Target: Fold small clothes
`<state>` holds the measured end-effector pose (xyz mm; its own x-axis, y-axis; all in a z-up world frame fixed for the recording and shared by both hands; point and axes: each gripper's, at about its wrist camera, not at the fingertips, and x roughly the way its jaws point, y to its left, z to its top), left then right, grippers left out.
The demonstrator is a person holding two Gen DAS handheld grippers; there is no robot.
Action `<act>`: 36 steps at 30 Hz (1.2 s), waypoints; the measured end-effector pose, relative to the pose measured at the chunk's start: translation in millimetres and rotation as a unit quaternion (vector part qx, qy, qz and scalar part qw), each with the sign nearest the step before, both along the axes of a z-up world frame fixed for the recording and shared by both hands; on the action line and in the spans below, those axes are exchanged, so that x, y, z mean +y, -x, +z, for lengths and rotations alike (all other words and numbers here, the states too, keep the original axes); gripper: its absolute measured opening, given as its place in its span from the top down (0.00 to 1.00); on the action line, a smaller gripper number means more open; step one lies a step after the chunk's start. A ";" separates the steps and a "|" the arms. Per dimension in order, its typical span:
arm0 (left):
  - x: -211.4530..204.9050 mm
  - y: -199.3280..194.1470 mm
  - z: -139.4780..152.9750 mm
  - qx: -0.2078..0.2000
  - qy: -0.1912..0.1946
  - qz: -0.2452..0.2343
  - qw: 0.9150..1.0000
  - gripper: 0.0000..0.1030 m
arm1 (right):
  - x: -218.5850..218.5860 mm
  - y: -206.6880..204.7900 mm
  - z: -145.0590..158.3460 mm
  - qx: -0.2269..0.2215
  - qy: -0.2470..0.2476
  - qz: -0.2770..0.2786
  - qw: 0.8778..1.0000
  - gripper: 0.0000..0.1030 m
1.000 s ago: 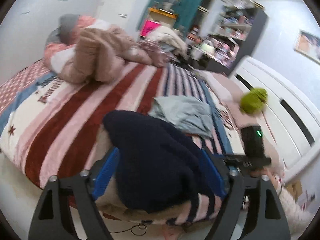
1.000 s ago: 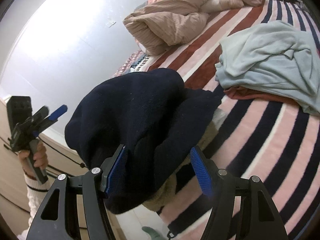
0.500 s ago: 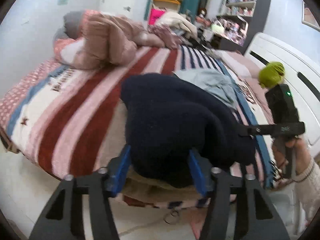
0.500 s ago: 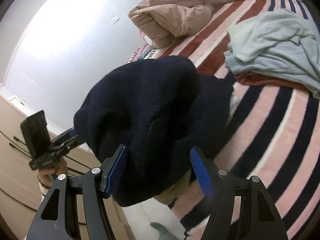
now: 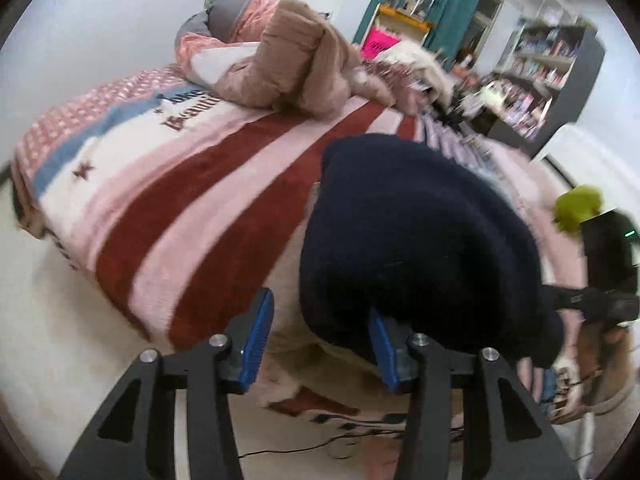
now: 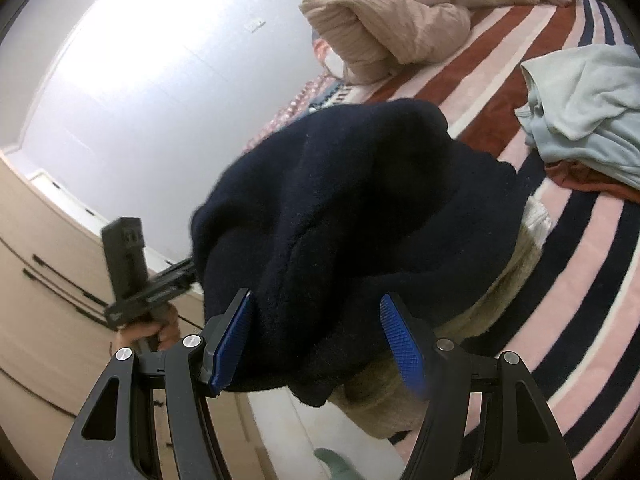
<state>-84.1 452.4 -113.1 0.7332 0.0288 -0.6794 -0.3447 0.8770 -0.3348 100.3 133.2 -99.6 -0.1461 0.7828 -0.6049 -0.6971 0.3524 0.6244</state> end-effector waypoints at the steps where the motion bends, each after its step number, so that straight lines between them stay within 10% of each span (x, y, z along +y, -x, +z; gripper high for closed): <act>1: -2.3 0.9 2.0 -0.002 0.001 -0.005 1.000 0.55 | -0.6 -0.2 -0.7 -0.002 0.003 -0.001 1.000 0.40; 12: -46.8 20.8 42.6 -0.024 -0.060 -0.038 0.997 0.37 | -45.2 -14.8 9.4 -0.024 0.005 -0.028 0.999 0.40; 22: -148.8 38.1 96.4 -0.099 -0.139 -0.069 0.983 0.23 | -157.8 -6.2 33.4 -0.140 0.002 -0.092 0.986 0.40; 36: -360.5 5.9 120.4 -0.235 -0.220 -0.076 0.944 0.01 | -386.6 64.5 58.3 -0.328 0.062 -0.256 0.907 0.40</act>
